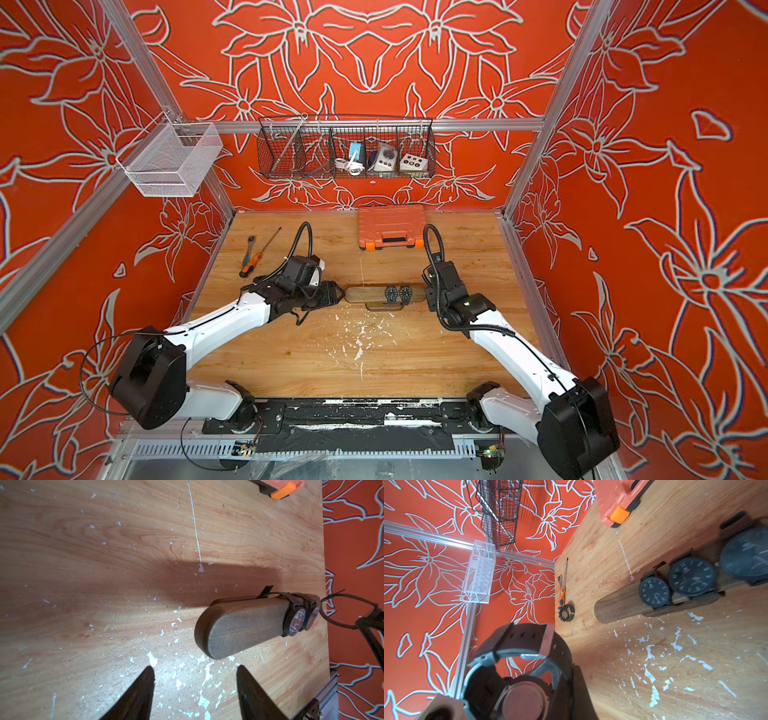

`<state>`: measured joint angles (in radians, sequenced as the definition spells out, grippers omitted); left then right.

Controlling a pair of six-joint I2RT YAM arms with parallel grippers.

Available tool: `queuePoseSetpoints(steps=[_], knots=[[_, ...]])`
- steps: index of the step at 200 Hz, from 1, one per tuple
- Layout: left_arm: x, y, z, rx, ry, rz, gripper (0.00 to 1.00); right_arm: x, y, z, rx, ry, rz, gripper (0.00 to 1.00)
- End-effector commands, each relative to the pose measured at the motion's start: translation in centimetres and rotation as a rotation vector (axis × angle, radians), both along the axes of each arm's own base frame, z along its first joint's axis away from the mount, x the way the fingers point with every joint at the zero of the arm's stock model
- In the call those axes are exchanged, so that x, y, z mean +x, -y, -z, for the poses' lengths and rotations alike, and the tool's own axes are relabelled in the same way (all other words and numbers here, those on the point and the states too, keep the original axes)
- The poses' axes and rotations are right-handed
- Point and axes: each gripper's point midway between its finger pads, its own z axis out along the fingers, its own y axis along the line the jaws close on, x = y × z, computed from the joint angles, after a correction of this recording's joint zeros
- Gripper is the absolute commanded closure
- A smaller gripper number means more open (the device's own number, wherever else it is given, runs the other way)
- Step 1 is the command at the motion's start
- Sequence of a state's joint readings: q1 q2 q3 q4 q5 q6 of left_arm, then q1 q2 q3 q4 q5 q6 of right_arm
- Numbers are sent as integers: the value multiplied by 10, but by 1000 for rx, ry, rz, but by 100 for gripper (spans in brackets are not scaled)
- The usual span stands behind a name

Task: Place watch on stand
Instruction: Pick up the watch at the center of the board, then place the watch on the stand.

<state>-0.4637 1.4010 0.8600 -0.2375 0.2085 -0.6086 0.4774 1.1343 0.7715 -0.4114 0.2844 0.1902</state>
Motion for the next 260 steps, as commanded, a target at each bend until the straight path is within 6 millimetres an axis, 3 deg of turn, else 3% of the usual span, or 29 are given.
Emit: queuePoseSetpoints(steps=[1, 130, 260], knots=[[6, 5, -3, -12, 17, 27, 40, 6, -10, -1, 46, -17, -13, 68], [11, 24, 13, -61, -35, 86, 55, 6, -39, 14, 107, -148, -111, 69], [15, 31, 17, -74, -43, 107, 58, 7, -51, 22, 94, -221, -155, 68]])
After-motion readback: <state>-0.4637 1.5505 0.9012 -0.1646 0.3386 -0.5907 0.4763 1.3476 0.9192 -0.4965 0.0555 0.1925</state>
